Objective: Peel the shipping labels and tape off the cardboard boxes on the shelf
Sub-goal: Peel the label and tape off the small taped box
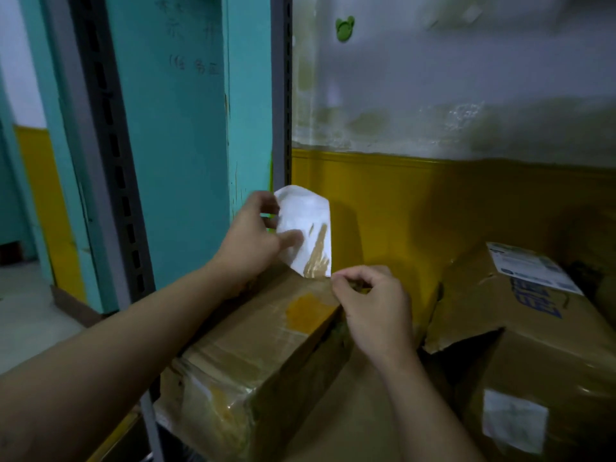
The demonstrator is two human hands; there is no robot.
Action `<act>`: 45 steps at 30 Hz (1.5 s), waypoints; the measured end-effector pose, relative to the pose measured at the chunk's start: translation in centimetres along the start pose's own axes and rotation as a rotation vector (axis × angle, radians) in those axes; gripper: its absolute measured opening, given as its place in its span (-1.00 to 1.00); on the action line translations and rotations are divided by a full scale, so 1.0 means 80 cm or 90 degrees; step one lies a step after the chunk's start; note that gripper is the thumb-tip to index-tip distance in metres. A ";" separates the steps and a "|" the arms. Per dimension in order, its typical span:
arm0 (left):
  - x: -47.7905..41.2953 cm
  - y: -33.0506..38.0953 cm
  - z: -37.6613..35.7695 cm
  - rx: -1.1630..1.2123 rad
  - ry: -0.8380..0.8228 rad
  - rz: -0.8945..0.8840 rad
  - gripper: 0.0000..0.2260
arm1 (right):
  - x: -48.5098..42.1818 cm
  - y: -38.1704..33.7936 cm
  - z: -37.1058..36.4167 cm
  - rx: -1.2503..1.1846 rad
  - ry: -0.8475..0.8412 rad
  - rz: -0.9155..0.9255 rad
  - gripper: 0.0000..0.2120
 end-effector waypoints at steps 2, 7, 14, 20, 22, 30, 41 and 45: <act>0.002 0.011 0.022 -0.097 0.108 -0.035 -0.49 | 0.000 -0.003 0.002 0.000 0.012 0.005 -0.87; 0.012 0.080 -0.014 -0.322 -0.042 -0.259 -0.69 | 0.002 -0.011 -0.008 0.000 0.001 0.050 -0.88; 0.037 0.057 -0.130 -0.659 -0.634 -0.325 -0.39 | 0.002 -0.013 -0.006 0.012 -0.031 0.044 -0.84; 0.032 0.075 -0.134 -0.811 -0.599 -0.469 -0.64 | 0.003 -0.009 -0.009 0.003 -0.048 0.028 -0.92; 0.029 0.091 -0.124 -0.809 -0.520 -0.541 -0.80 | 0.002 -0.006 -0.007 0.000 -0.032 0.023 -0.92; 0.078 0.114 -0.069 -0.675 -0.246 -0.788 -0.75 | 0.003 -0.005 -0.004 -0.019 -0.038 0.010 -0.91; 0.080 0.085 -0.065 -0.586 -0.226 -0.746 -0.75 | 0.001 -0.006 -0.016 -0.066 -0.081 0.034 -0.89; 0.079 0.084 -0.058 -0.545 -0.190 -0.741 -0.78 | -0.002 0.004 -0.022 -0.110 -0.090 0.010 -0.89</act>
Point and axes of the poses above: each hand's wrist, its own x-axis away from the middle knuckle, its own z-axis out of the back of the hand, y = z × x, the point moved 10 cm from there along -x, towards the middle knuckle
